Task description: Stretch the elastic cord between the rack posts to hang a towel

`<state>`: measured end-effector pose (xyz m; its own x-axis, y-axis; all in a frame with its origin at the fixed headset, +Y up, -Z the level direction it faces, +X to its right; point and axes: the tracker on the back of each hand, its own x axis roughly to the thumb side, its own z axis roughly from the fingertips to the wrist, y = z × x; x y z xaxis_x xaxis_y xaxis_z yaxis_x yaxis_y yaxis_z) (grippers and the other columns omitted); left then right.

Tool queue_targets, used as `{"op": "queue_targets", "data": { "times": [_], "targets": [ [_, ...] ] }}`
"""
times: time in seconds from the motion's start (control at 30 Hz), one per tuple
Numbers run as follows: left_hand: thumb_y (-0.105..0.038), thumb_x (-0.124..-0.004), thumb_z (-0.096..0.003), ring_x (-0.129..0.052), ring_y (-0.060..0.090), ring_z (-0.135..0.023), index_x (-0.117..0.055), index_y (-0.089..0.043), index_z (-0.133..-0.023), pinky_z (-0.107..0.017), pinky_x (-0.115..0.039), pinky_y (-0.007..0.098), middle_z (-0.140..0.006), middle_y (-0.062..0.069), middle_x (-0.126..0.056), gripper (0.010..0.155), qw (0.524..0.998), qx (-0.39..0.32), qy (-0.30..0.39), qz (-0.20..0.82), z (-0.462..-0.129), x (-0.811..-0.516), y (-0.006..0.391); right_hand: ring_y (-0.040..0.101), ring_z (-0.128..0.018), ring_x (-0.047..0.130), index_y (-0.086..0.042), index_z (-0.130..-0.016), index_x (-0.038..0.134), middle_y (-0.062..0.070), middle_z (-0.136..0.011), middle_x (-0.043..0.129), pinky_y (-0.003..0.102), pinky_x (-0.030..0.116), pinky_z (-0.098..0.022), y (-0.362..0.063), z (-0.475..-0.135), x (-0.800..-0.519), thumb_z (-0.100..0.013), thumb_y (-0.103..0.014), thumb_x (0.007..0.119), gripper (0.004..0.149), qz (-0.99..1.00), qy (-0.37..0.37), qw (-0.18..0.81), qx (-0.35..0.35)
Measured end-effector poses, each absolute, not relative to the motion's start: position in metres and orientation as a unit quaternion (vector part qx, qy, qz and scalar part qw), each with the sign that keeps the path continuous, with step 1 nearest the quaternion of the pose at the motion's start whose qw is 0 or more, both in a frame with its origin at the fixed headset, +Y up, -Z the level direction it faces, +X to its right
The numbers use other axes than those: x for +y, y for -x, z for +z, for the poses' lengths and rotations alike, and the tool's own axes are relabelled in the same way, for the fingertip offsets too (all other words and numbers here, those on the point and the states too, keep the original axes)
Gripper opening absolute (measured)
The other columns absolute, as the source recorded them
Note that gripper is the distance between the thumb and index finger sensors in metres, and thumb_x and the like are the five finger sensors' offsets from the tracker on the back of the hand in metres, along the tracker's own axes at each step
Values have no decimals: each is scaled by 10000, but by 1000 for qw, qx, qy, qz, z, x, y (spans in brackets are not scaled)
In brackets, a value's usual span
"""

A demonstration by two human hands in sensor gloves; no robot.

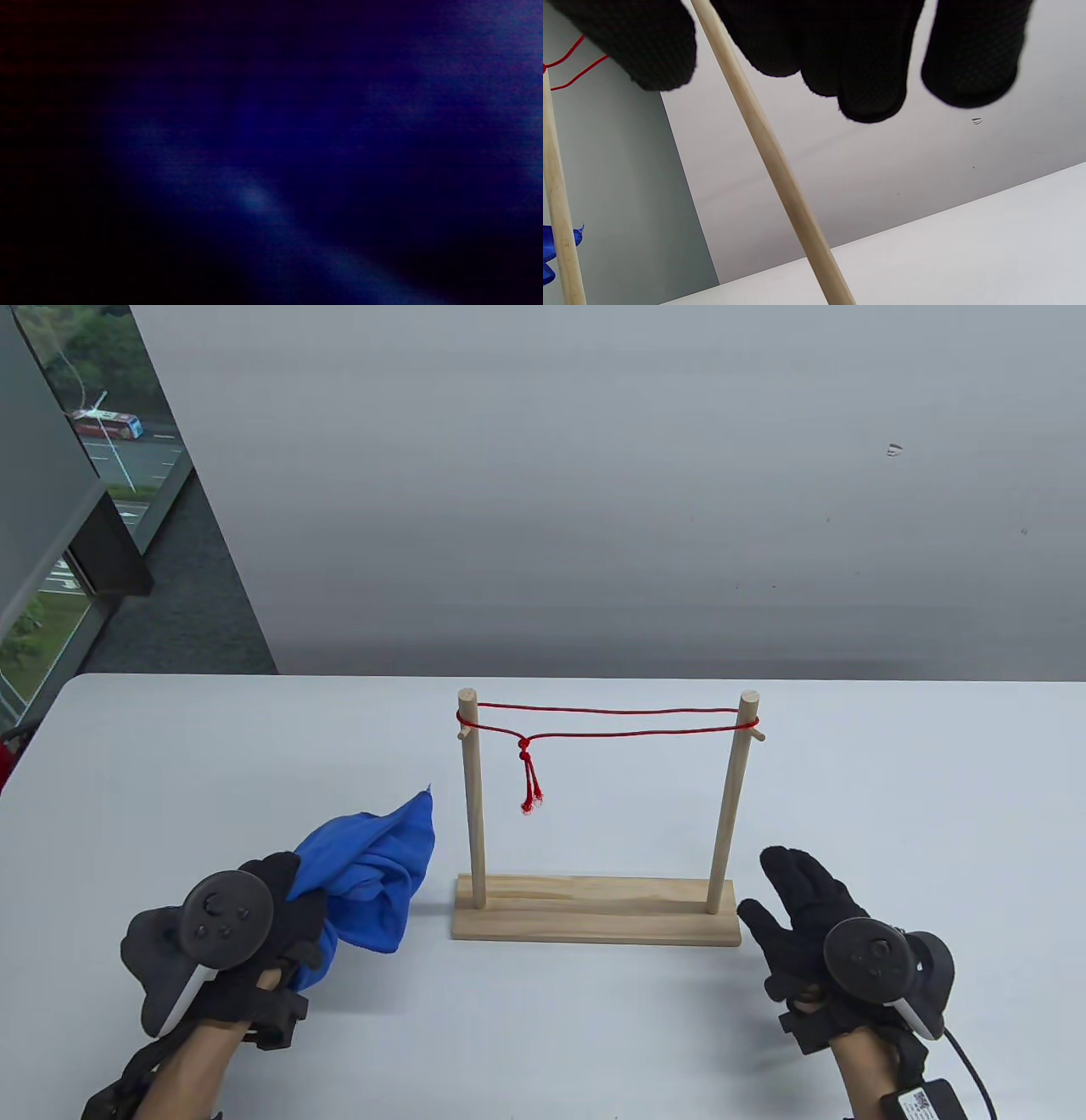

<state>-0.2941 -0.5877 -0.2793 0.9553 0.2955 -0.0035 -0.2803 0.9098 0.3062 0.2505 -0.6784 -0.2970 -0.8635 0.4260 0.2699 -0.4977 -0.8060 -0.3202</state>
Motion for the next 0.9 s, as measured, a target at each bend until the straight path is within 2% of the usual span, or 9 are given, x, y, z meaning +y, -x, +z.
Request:
{"op": "queue_targets", "data": {
  "times": [0.27, 0.57, 0.8, 0.9],
  "targets": [
    [-463, -937, -318, -1025, 178, -151, -988, -187, -651, -323, -902, 453, -398, 29, -1053, 435, 972, -34, -137, 189, -261, -571, 290, 325, -643, 971, -181, -973, 612, 149, -936, 719, 442, 904, -286, -231, -296, -668, -429, -551, 790, 682, 941, -123, 251, -192],
    [-461, -939, -318, -1032, 181, -165, -988, -192, -656, -334, -903, 455, -408, 28, -1055, 435, 952, -102, -110, 268, -270, -579, 267, 297, -584, 1026, -210, -990, 577, 125, -928, 739, 364, 943, -194, -199, -294, -659, -425, -541, 803, 692, 932, -179, 248, -194],
    [-457, -940, -319, -1033, 186, -170, -987, -189, -659, -339, -902, 460, -412, 32, -1055, 436, 922, -161, -69, 345, -291, -595, 237, 283, -629, 1003, -289, -1023, 433, 97, -991, 633, 373, 936, -217, -175, -296, -654, -409, -497, 843, 767, 931, -212, 214, -207],
    [-452, -942, -319, -1033, 191, -172, -988, -185, -659, -340, -901, 464, -414, 36, -1055, 435, 907, -179, -53, 378, -298, -601, 225, 274, -672, 974, -368, -1021, 342, 74, -1023, 559, 381, 927, -250, -168, -299, -653, -404, -478, 858, 812, 930, -224, 195, -216]
  ]
}}
